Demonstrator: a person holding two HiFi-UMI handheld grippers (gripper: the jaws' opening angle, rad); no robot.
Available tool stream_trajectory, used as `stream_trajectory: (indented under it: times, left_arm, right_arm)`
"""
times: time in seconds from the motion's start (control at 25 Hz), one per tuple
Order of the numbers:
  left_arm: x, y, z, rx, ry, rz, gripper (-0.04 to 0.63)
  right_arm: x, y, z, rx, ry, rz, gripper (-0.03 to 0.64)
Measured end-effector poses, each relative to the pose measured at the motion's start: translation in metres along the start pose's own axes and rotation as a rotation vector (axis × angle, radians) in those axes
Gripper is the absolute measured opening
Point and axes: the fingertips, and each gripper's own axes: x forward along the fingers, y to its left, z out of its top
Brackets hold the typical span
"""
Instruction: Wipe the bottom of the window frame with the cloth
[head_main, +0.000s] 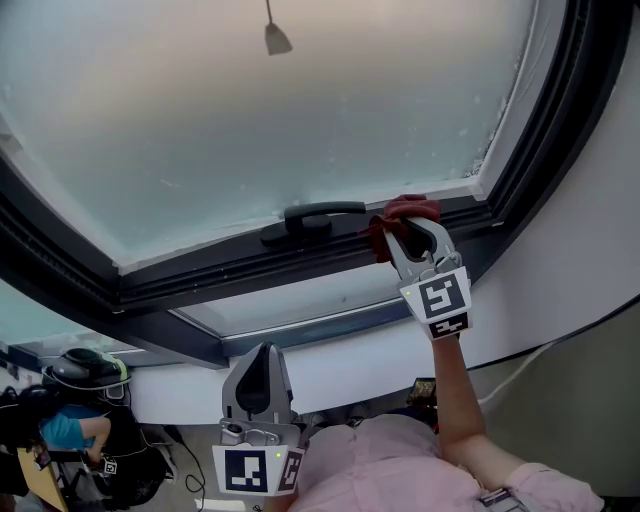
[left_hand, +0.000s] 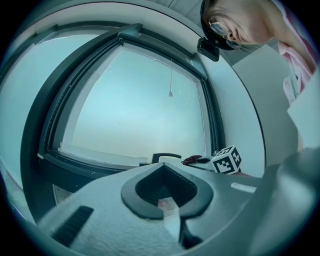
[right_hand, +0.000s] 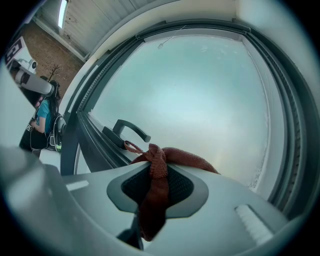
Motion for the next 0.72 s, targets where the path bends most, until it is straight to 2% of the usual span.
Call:
stream_trajectory:
  times: [0.32, 0.72]
  left_arm:
    - [-0.001, -0.014, -0.008, -0.007, -0.005, 0.025, -0.006]
    - [0.0, -0.025, -0.007, 0.001, -0.013, 0.025, -0.006]
  right_arm:
    - [-0.005, -0.012, -0.005, -0.001, -0.012, 0.015, 0.078]
    - [-0.013, -0.034, -0.016, 0.016, -0.005, -0.014, 0.078]
